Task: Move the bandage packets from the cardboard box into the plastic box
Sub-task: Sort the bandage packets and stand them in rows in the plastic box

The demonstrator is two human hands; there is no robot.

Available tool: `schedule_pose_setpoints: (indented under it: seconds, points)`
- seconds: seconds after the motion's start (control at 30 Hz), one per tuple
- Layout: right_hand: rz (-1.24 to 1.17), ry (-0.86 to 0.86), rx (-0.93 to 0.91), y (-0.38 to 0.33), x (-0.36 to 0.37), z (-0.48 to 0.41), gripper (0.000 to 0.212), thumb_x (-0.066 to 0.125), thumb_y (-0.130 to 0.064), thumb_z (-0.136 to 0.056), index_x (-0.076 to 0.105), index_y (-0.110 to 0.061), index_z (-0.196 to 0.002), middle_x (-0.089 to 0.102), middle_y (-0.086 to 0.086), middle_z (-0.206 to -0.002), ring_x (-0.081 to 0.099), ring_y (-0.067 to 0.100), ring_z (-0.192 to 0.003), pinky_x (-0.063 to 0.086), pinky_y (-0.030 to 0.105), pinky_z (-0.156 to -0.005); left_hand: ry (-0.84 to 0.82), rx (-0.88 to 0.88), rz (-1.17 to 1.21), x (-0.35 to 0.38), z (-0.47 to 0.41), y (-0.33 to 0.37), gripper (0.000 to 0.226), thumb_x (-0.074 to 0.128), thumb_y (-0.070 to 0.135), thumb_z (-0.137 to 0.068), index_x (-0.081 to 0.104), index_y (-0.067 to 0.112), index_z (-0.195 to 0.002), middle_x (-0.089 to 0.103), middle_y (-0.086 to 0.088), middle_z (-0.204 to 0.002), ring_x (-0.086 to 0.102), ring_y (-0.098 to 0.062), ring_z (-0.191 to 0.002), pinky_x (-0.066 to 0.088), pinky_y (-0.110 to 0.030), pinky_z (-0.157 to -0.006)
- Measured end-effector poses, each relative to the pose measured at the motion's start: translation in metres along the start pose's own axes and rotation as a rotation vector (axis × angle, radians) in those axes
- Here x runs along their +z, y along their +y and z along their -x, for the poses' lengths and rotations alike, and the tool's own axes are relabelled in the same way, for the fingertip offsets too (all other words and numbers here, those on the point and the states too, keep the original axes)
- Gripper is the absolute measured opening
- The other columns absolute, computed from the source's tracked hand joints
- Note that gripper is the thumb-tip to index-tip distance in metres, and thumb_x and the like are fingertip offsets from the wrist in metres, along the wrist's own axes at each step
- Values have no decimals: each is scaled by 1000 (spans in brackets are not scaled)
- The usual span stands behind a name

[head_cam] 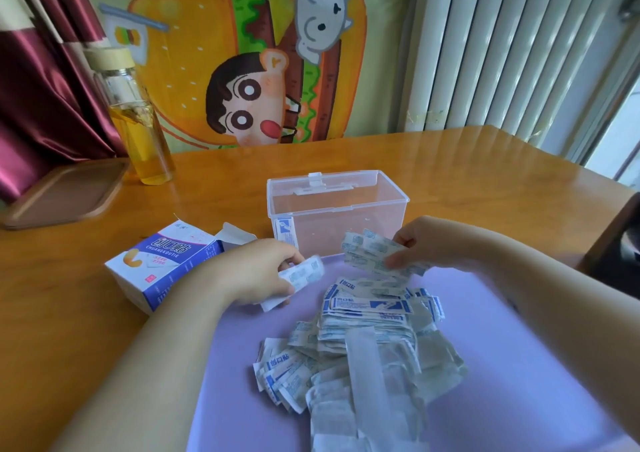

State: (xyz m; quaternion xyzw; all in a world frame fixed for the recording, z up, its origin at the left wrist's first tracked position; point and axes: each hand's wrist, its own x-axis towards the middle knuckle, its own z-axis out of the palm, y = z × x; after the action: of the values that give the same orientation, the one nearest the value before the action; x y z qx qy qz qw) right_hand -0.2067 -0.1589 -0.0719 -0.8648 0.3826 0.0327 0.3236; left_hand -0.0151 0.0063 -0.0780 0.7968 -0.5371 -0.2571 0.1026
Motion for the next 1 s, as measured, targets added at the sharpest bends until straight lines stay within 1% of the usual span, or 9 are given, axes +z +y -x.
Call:
schedule_pose_setpoints:
  seconds: [0.07,0.2,0.4,0.47,0.57,0.63,0.73,0.9,1.0]
  points:
    - [20,28,-9,1,-3,4,17,70,-33,-82,69,-18,-91,65,-7,-73,54,4,-59,37,11,-48,10,8,-85,-1,0,1,31,61,18,-89,58,30,-117,58,13,-95,57,-9,-90,46,-26,-76]
    - [9,44,-32,2,-8,11,11,69,-35,-83,68,-25,-87,66,-7,-72,54,7,-61,38,19,-57,24,9,-86,-2,1,4,32,63,21,-88,59,30,-118,59,9,-93,56,-12,-88,44,-25,-75]
    - [-165,9,-93,3,-11,18,5,69,-29,-83,70,-25,-81,68,-6,-71,58,9,-63,44,20,-64,96,13,34,-6,5,3,4,66,21,-85,63,22,-87,72,5,-84,66,-14,-86,50,-31,-75]
    - [-249,-21,-105,1,-11,20,6,69,-25,-83,70,-18,-83,69,-4,-73,59,9,-63,45,16,-60,145,35,-1,-12,7,2,6,64,24,-87,64,26,-82,70,7,-86,64,-14,-86,49,-31,-73]
    - [-455,-58,-127,-3,-9,25,14,70,-18,-81,70,-6,-89,69,3,-77,60,11,-65,47,16,-59,228,113,34,-18,10,5,18,61,19,-86,69,32,-77,67,12,-94,62,-15,-91,51,-39,-81]
    - [-680,-90,-150,-10,-8,29,25,70,-19,-72,68,-1,-90,65,7,-77,58,13,-67,48,17,-60,294,202,146,-19,13,11,33,58,8,-85,71,36,-74,61,20,-106,58,-6,-102,48,-31,-83]
    - [-977,-145,-164,-25,-1,36,22,67,-18,-68,67,-6,-86,65,4,-73,57,10,-63,48,17,-56,404,326,311,-16,16,29,45,57,-1,-85,71,38,-68,47,31,-115,48,7,-109,40,-7,-75]
    - [-1341,-221,-97,-48,17,45,29,66,-13,-73,63,-6,-101,61,10,-87,55,15,-67,52,23,-57,680,392,355,-8,13,44,43,58,-3,-84,63,36,-67,47,18,-122,44,-1,-114,30,5,-81]
    - [-1462,-235,-48,-57,23,47,29,63,-11,-80,63,-2,-107,63,14,-95,62,21,-74,57,27,-61,865,414,326,-3,10,45,33,60,-5,-82,66,27,-76,54,9,-116,51,-7,-109,33,3,-80]
